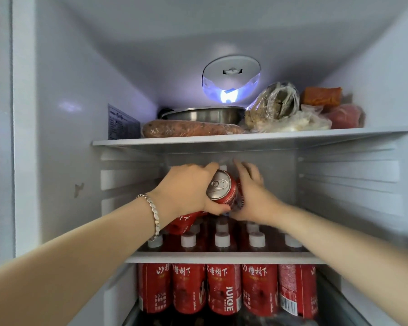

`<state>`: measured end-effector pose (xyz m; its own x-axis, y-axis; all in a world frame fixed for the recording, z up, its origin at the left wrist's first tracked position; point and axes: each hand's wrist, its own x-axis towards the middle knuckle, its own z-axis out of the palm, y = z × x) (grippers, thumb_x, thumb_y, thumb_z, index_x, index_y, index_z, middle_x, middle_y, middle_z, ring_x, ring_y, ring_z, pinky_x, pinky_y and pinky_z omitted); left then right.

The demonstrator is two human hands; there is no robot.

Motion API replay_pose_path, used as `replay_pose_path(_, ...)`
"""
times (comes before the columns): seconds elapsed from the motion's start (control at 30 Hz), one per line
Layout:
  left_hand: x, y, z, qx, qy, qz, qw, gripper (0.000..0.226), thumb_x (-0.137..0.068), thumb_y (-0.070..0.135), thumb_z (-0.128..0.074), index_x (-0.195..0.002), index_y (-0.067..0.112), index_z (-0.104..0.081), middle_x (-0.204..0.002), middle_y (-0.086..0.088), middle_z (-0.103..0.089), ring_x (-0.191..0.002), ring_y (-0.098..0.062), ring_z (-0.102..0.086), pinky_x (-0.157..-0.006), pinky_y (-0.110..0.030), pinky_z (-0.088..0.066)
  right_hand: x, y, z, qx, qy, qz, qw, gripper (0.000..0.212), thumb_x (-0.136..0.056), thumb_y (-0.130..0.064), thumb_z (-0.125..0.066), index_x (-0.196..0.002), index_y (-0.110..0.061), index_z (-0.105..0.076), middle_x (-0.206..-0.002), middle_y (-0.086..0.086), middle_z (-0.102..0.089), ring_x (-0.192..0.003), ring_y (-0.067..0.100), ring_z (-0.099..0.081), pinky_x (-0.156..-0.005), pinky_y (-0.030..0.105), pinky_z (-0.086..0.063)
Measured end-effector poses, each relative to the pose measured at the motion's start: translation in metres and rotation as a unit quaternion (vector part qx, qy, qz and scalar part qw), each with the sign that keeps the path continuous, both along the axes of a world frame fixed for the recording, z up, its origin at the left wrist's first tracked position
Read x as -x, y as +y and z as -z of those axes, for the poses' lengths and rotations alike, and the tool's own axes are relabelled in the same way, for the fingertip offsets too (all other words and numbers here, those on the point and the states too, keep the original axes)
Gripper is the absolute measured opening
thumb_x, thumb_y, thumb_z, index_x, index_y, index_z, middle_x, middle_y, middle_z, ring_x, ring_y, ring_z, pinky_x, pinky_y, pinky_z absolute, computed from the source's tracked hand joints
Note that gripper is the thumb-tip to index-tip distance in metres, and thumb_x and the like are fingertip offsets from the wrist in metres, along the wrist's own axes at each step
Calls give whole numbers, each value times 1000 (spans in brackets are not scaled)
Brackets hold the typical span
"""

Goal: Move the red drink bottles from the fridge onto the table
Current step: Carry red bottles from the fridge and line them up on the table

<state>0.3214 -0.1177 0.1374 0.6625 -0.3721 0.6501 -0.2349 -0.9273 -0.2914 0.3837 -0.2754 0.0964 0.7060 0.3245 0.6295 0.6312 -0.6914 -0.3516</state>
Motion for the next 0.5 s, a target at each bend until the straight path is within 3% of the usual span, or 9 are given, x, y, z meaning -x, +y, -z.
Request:
replay_pose_path(0.13,-3,-4,7,-35,-11,6,999,84,-70,64,-64,-136,22,-32,-124,0,-58,-109,-22,-57,-87,-32,-44,-40,-28,-23,37,-25,142,989,84,-80,2,-60,-149,-26,-22,-156,4,-9,-144,26,-8,-116,33,-18)
replay_pose_path(0.23,-5,-4,7,-54,-22,4,998,89,-73,62,-62,-142,19,-24,-130,-2,-54,-115,-24,-52,-91,-35,-43,-65,-31,-44,89,-16,189,978,70,-91,-19,-56,-150,-28,-19,-158,2,-13,-145,24,-12,-116,35,-19)
replay_pose_path(0.33,-4,-3,6,-56,-22,12,998,90,-73,63,-61,-141,18,-24,-129,-2,-54,-114,-25,-53,-90,-35,-45,-83,-13,-47,92,67,164,980,57,-96,-30,-49,-148,-22,-28,-156,7,-23,-140,27,-28,-114,37,-27)
replay_pose_path(0.43,-2,-2,7,-62,-22,23,998,83,-73,62,-62,-137,18,-30,-126,-2,-57,-111,-24,-55,-88,-35,-46,-91,0,-37,67,32,185,980,39,-93,-28,-54,-128,-11,-55,-145,12,-36,-128,30,-44,-106,35,-38)
replay_pose_path(0.5,-1,-2,9,-70,-20,28,997,80,-73,62,-62,-134,18,-34,-123,-3,-58,-109,-24,-56,-88,-36,-48,-88,1,-35,34,-15,201,979,39,-88,-24,-62,-124,-10,-55,-137,13,-40,-122,32,-46,-103,38,-40)
